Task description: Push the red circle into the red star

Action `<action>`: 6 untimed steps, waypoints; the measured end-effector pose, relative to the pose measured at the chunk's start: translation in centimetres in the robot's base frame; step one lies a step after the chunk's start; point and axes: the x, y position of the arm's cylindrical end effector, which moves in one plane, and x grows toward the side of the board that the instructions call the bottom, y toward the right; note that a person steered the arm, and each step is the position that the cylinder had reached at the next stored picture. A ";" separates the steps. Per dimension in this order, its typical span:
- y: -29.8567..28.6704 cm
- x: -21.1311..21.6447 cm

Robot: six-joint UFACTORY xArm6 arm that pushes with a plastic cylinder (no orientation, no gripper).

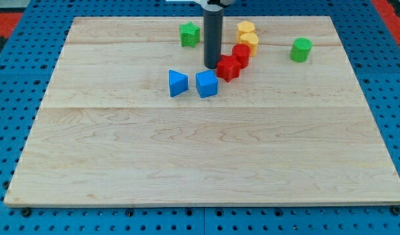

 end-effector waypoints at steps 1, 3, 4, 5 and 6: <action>1.7 0.9; -0.3 2.2; -1.0 -1.2; 0.8 -4.9; 3.4 -4.1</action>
